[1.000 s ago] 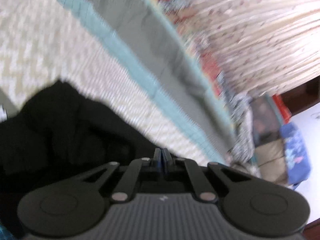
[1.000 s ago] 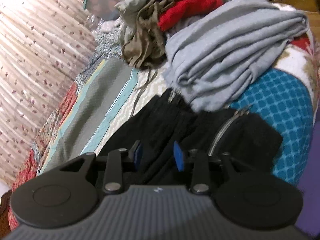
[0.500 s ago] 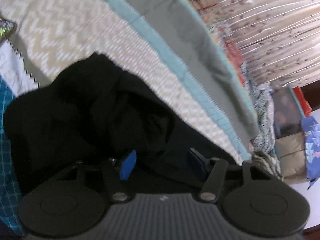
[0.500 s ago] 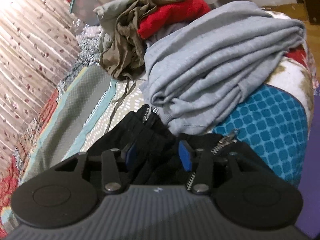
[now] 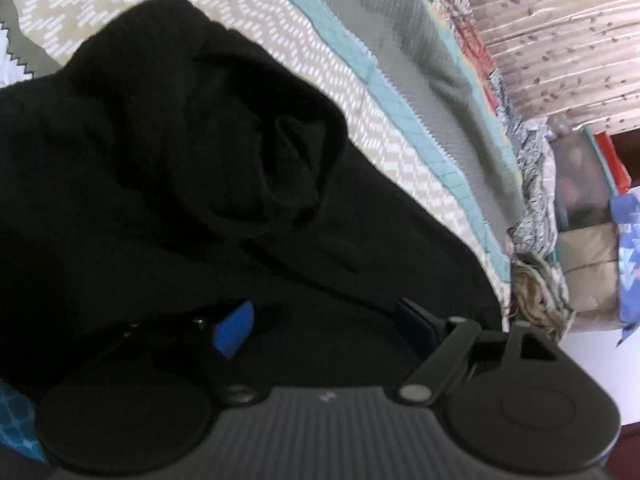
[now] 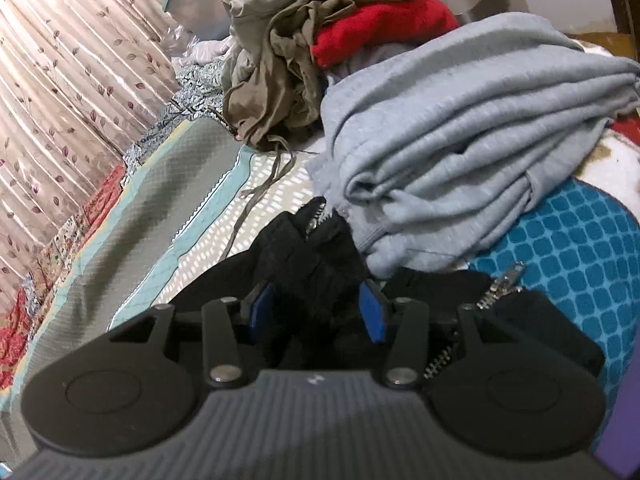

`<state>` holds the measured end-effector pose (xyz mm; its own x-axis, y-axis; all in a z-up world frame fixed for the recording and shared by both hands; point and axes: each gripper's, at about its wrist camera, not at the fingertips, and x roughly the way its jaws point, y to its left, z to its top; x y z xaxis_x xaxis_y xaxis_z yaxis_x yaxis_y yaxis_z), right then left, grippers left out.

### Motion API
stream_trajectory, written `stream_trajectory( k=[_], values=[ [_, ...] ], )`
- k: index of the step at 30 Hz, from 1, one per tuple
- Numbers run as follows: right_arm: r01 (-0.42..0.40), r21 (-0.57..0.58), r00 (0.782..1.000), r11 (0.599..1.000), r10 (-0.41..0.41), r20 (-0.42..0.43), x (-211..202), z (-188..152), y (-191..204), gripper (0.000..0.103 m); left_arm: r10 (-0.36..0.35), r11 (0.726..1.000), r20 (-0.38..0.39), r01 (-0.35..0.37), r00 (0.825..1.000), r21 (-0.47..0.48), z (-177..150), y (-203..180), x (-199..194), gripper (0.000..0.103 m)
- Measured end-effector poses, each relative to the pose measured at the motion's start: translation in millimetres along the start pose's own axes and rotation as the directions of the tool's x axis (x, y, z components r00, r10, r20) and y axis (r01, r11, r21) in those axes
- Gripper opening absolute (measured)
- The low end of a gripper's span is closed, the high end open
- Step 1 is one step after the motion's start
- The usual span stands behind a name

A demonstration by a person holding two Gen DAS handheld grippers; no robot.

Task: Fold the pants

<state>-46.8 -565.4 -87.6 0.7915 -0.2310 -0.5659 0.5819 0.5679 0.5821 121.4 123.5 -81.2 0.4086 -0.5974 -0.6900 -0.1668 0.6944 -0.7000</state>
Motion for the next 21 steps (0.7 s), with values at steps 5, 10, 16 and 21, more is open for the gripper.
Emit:
stream_trajectory(
  k=[5,10,16,21],
  values=[
    [0.019,0.003,1.0,1.0,-0.019,-0.006,9.2,0.8,5.5,0.054,0.002,1.0,0.065,0.0,0.998,-0.019,26.0,-1.1,8.9,0.038],
    [0.048,-0.005,0.999,0.999,-0.048,-0.009,10.5,5.9,11.0,0.014,0.002,1.0,0.095,-0.001,0.995,-0.013,39.9,-6.7,2.8,0.007],
    [-0.046,-0.028,0.993,0.999,0.049,0.106,-32.9,28.2,35.4,0.011,-0.077,0.997,0.157,0.076,0.985,0.008,36.2,-14.7,-39.2,0.007],
    [-0.098,-0.043,0.982,0.994,0.104,0.159,-72.2,42.4,44.9,0.01,-0.114,0.994,0.19,0.112,0.975,0.021,25.3,-18.1,-73.7,0.007]
  ],
)
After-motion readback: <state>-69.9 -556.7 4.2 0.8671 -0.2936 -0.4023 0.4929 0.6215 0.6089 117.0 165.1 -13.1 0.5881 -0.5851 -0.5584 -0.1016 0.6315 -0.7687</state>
